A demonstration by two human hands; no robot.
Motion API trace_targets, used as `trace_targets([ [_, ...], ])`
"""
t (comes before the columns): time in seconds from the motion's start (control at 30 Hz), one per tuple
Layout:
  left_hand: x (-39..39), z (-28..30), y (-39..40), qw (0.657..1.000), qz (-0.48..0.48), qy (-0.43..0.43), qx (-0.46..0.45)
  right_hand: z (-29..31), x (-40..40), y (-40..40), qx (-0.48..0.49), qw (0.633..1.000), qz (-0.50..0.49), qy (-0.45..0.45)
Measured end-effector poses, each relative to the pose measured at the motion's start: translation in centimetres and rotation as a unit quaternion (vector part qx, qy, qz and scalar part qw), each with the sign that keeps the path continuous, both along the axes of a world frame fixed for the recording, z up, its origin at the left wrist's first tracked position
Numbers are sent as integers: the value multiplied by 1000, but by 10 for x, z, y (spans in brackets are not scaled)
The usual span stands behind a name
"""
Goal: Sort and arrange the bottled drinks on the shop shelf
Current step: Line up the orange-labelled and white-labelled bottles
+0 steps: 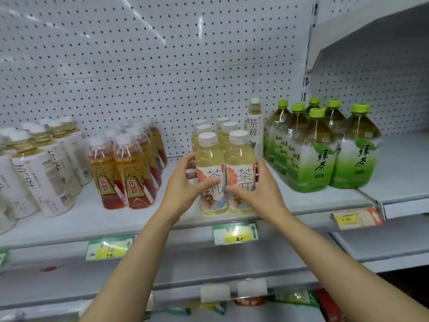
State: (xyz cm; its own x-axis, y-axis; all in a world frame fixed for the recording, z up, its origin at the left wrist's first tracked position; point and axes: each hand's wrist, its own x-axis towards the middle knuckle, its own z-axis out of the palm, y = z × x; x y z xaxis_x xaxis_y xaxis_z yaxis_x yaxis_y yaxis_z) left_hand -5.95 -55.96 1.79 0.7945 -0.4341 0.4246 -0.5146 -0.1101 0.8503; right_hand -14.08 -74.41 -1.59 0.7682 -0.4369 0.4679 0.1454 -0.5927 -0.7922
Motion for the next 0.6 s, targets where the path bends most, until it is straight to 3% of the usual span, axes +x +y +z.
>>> trace_targets([
  [0.17, 29, 42, 8, 997, 52, -25, -50, 35, -2, -28, 100, 994, -3, -43],
  [0.4, 76, 91, -25, 994, 25, -43, 100, 106, 45, -49, 76, 994, 73, 15],
  [0.6, 89, 86, -32, 995, -1, 14, 94, 110, 70, -44, 120, 981, 134, 67],
])
